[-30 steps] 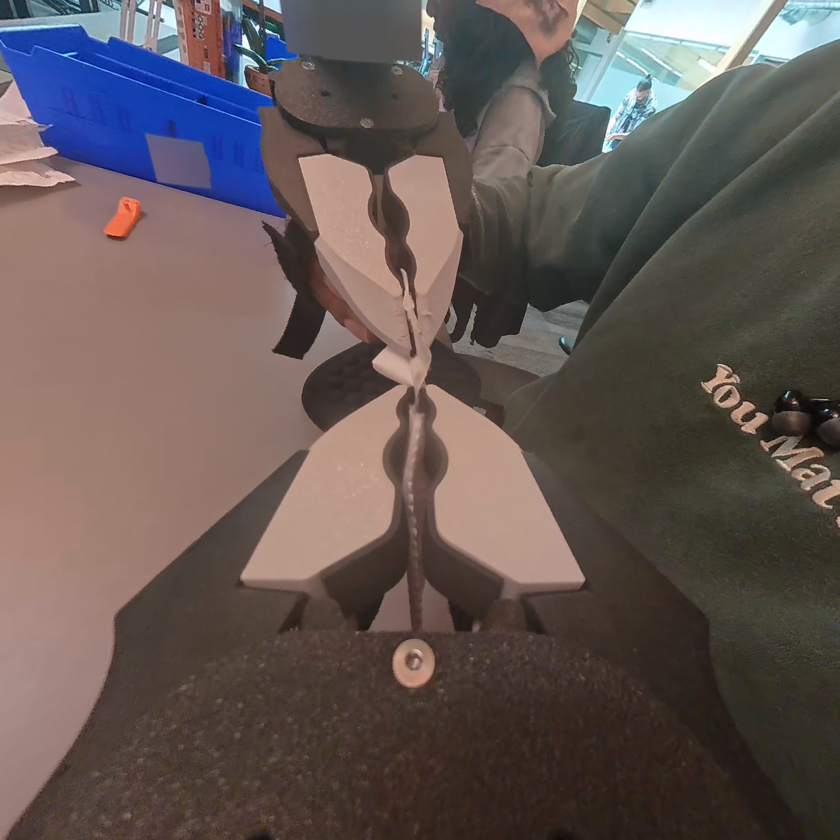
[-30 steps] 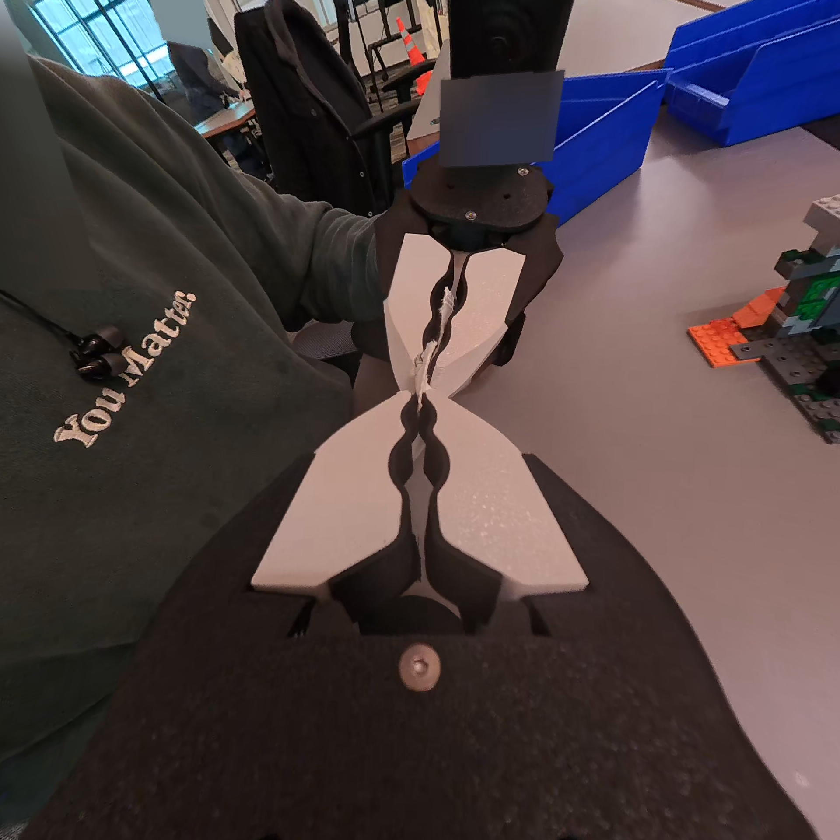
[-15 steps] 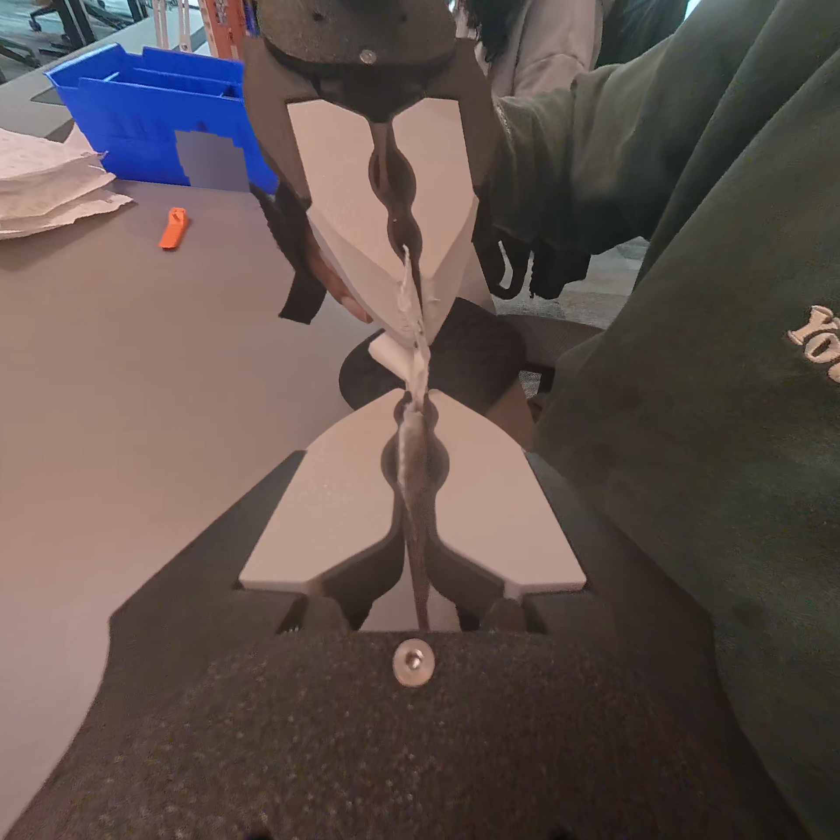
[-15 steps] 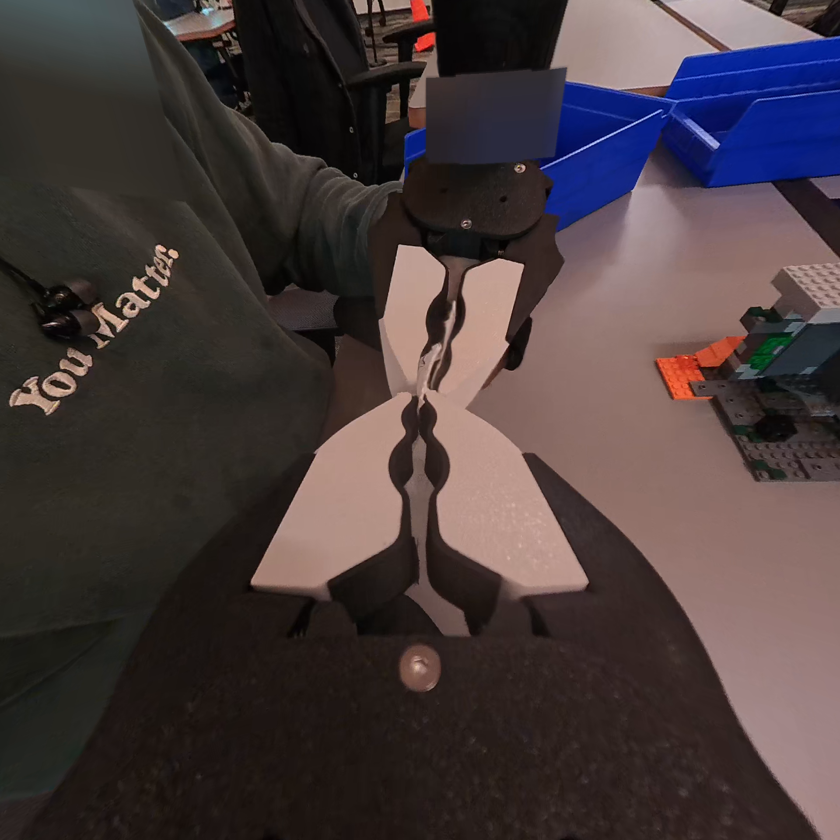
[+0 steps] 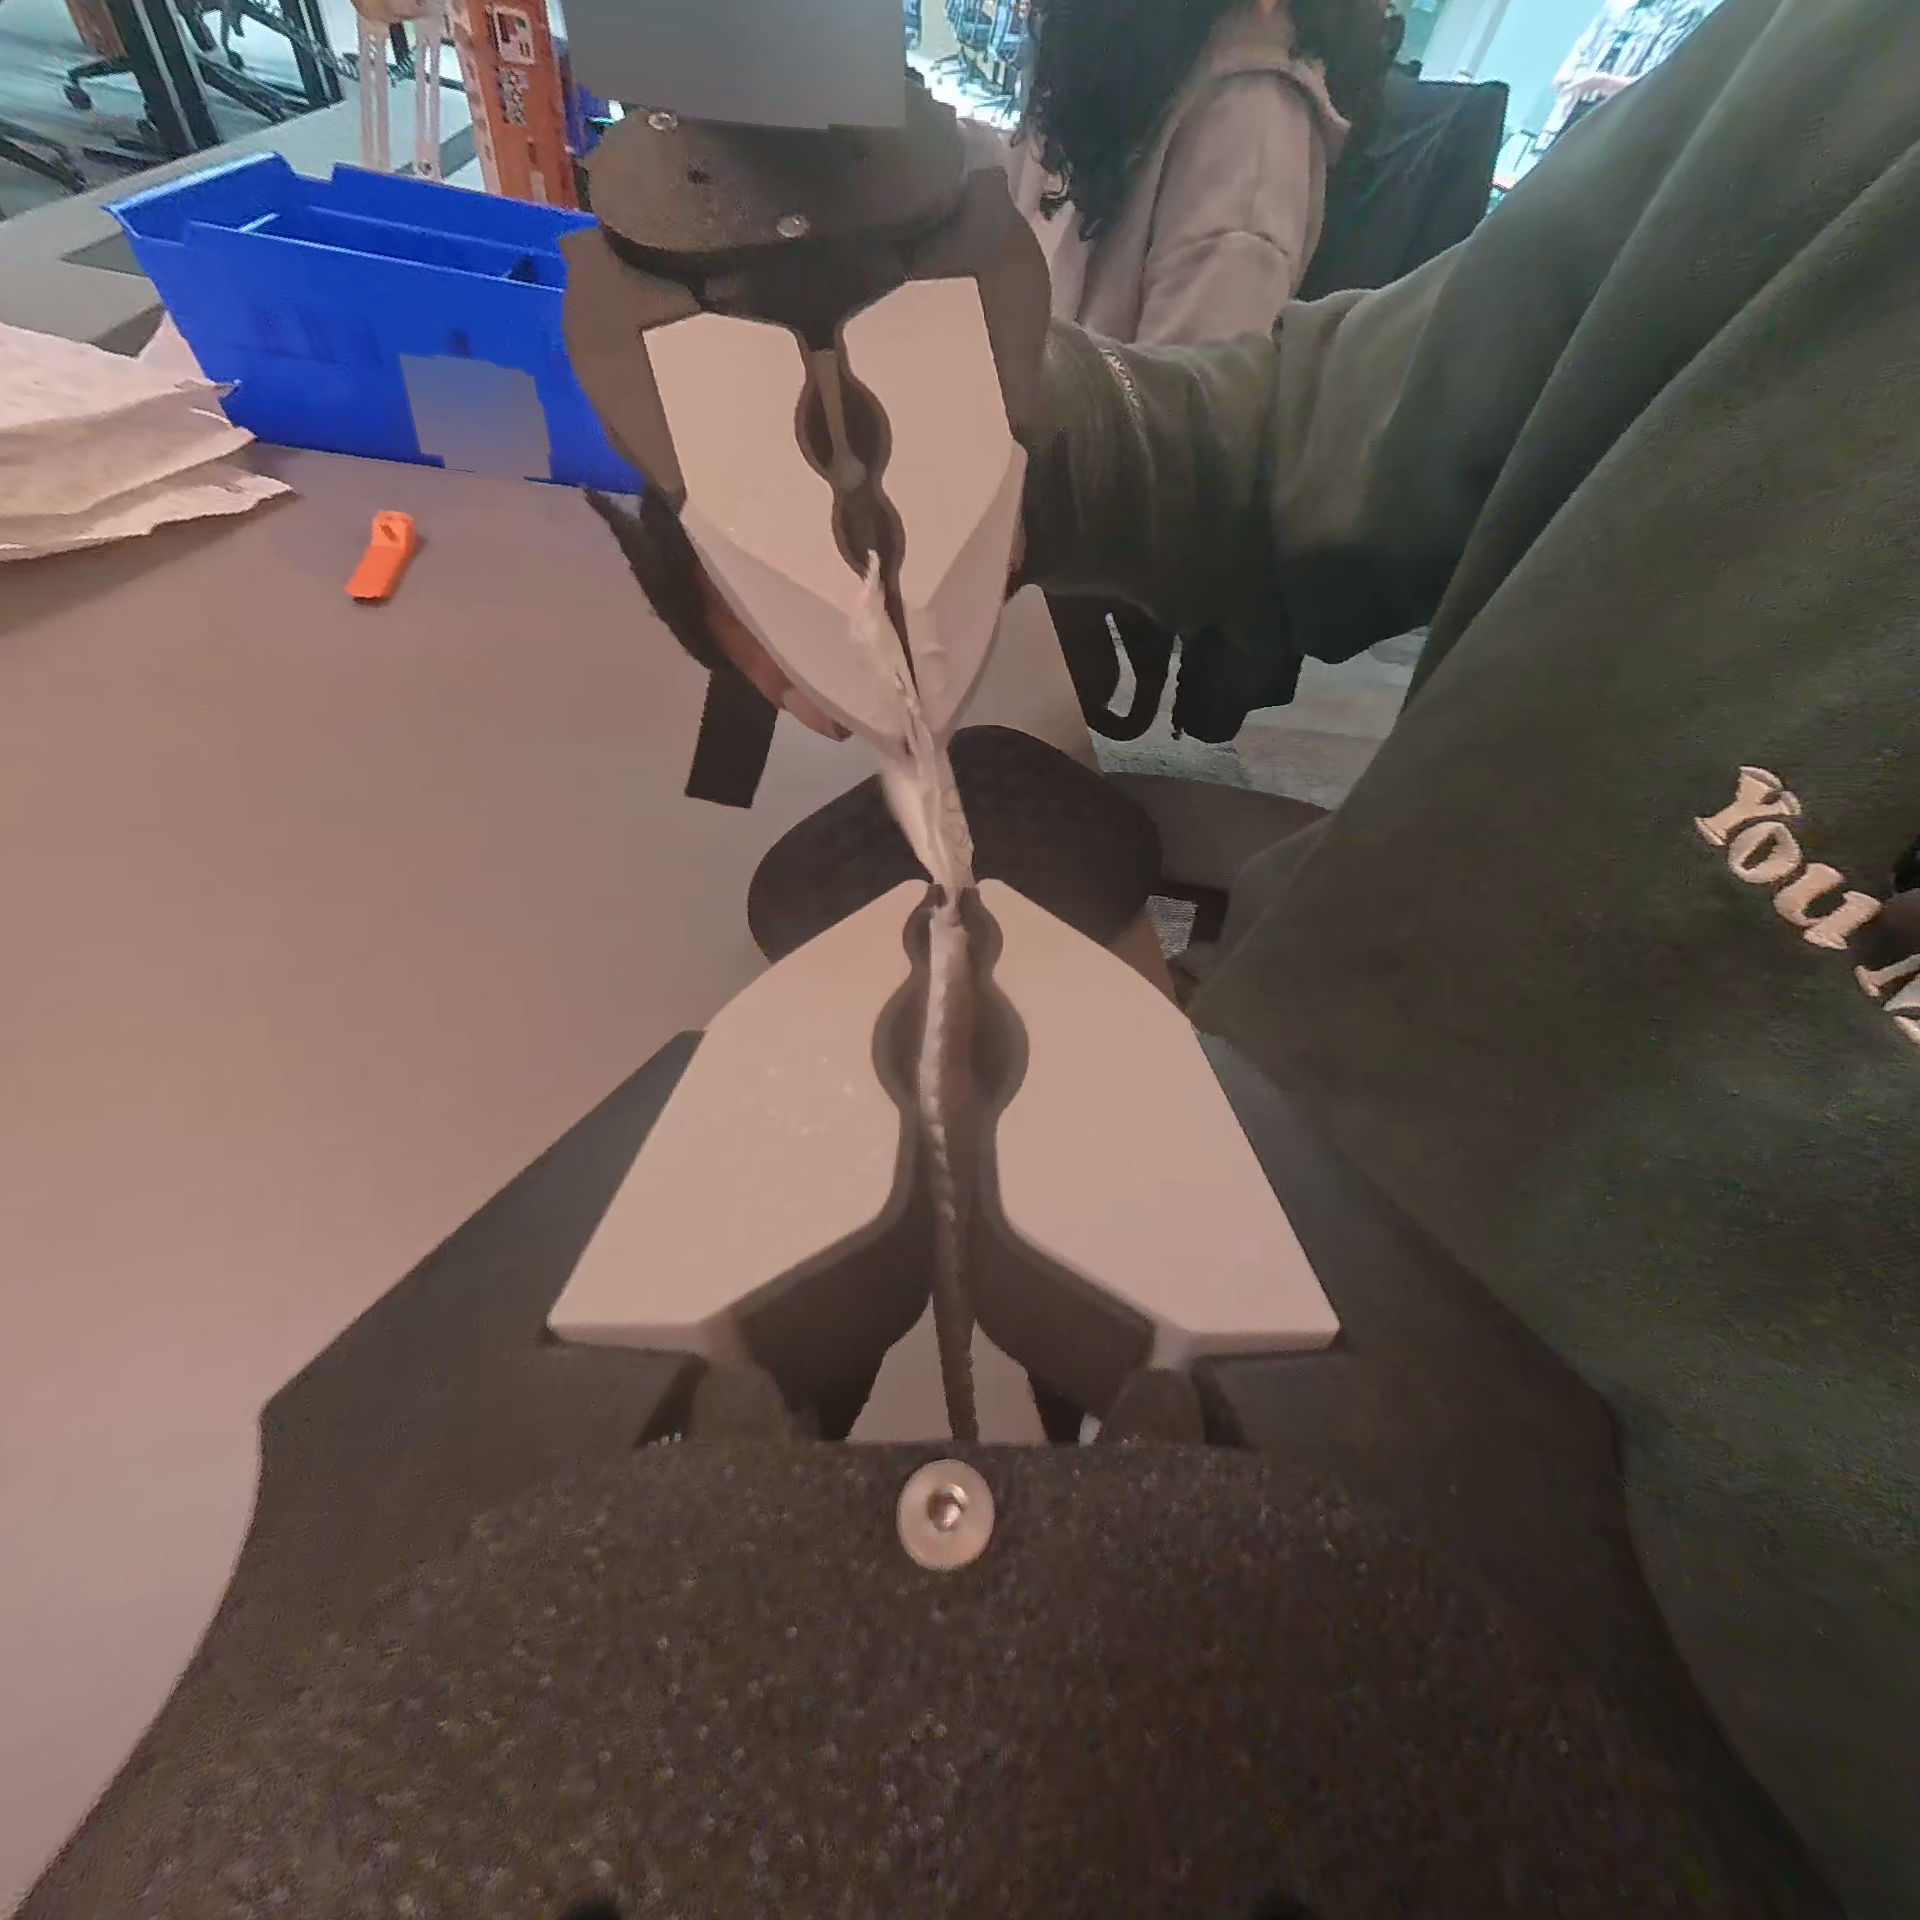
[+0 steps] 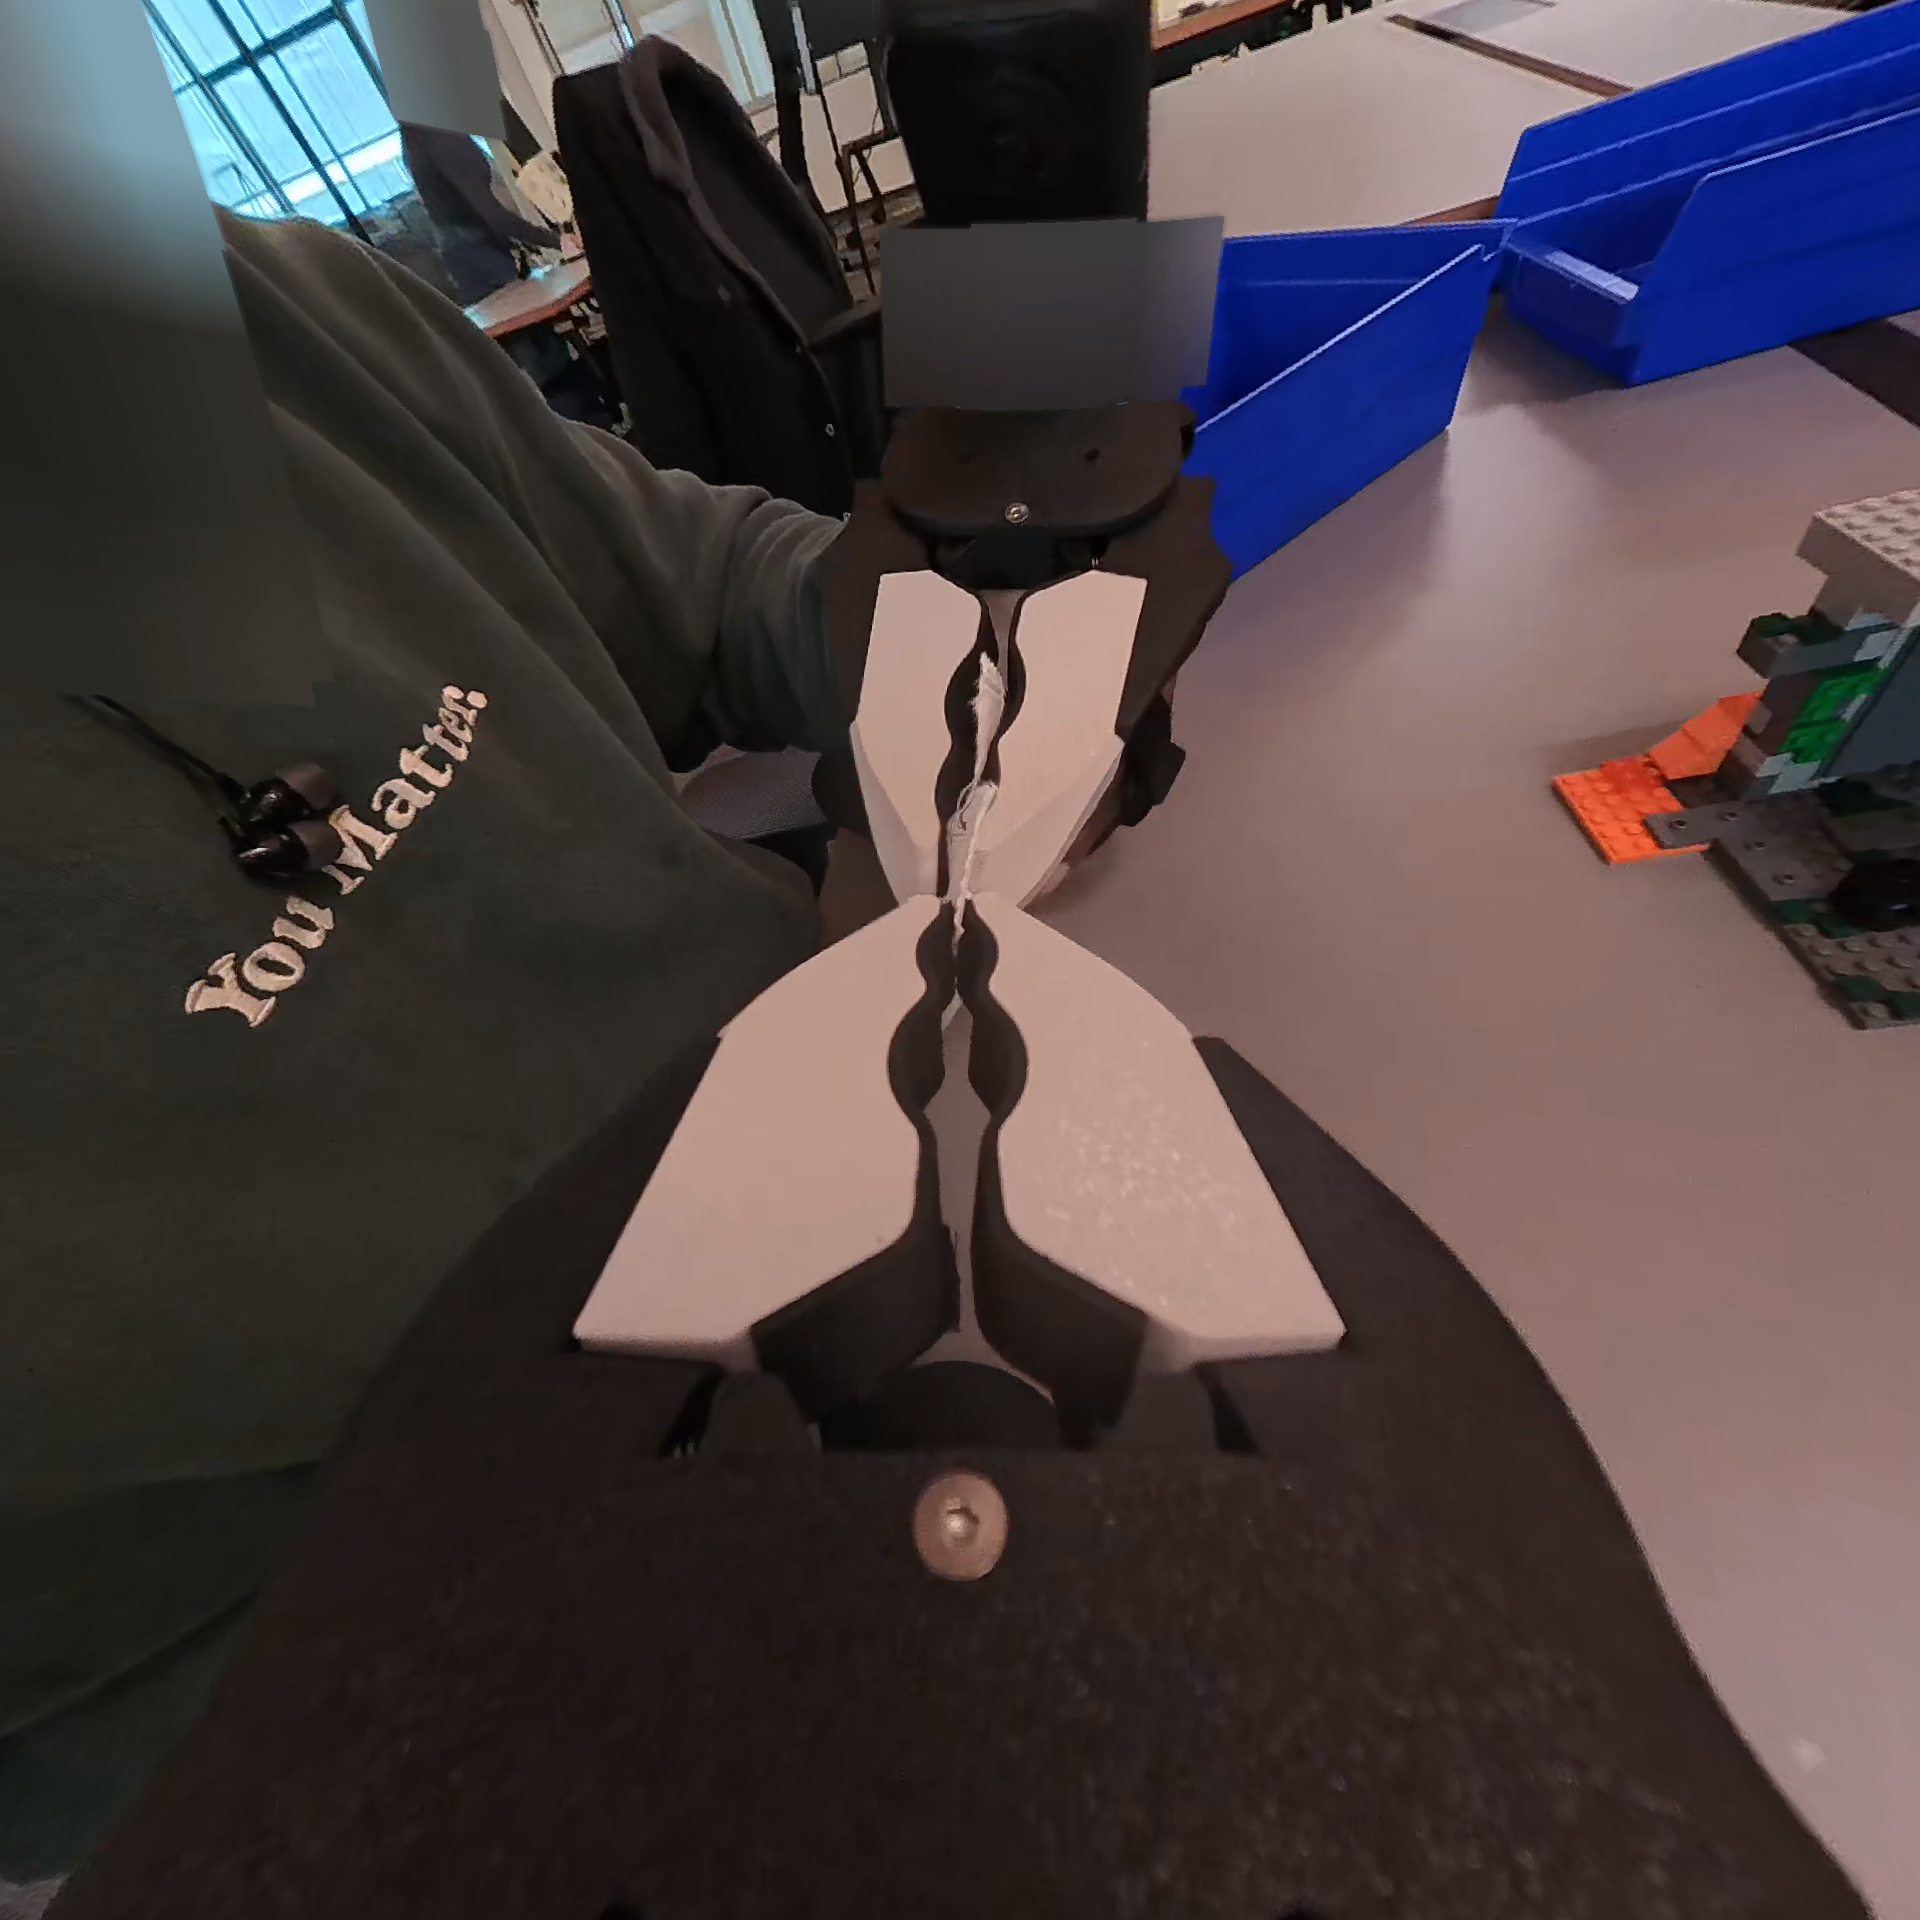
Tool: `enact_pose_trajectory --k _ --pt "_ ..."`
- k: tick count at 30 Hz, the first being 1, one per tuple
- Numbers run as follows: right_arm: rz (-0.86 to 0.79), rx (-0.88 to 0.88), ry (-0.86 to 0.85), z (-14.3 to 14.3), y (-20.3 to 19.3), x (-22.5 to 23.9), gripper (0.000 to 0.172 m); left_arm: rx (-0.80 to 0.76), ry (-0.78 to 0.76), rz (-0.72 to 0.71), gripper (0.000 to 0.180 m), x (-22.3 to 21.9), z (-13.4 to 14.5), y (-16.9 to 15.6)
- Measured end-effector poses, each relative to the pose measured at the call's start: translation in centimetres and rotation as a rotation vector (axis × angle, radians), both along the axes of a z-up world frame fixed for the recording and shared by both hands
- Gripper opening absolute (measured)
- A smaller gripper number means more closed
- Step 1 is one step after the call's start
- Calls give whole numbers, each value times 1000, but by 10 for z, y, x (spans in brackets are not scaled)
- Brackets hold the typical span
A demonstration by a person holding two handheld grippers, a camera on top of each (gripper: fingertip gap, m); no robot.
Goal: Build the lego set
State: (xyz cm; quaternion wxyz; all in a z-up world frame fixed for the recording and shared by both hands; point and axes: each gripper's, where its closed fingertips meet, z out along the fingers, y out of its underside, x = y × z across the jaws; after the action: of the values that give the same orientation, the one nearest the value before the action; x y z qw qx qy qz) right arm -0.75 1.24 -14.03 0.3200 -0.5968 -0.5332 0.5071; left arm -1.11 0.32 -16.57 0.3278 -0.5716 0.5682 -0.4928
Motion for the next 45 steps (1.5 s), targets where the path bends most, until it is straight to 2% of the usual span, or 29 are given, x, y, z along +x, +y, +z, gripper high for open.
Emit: enact_pose_trajectory --k 3,4,6,11,16,20,29,32,34,37,41,43,45 --pt "-56 -33 59 14 12 16 0 -29 -17 38 3 -12 -2 9" --pt "-78 -16 58 15 16 23 0 -60 -45 54 3 -16 -1 12" --pt "-60 13 29 9 9 17 0 -40 -5 56 3 -15 -12 13" --pt "-50 41 48 10 17 17 0 -36 -33 80 3 -15 -10 21" --pt "-10 251 95 -4 20 21 0 89 -11 139 2 -21 -12 30" --pt "5 413 90 -16 18 20 0 122 2 159 2 -27 -16 34" --pt "-50 342 49 -45 46 40 0 78 111 199 2 -53 -51 48" --pt "-14 354 -47 -63 50 35 0 24 164 200 2 -54 -66 51" --pt "38 365 -187 -78 54 35 0 -20 183 209 2 -55 -72 55" --pt "149 384 -541 -96 65 45 0 -52 178 223 2 -55 -76 58" --pt "311 492 -1038 -103 89 60 0 -70 182 229 2 -54 -80 60" --pt "388 518 -1209 -110 97 59 0 -73 178 232 1 -53 -81 60" --pt "467 523 -1309 -122 100 52 0 -68 182 240 1 -54 -83 60"
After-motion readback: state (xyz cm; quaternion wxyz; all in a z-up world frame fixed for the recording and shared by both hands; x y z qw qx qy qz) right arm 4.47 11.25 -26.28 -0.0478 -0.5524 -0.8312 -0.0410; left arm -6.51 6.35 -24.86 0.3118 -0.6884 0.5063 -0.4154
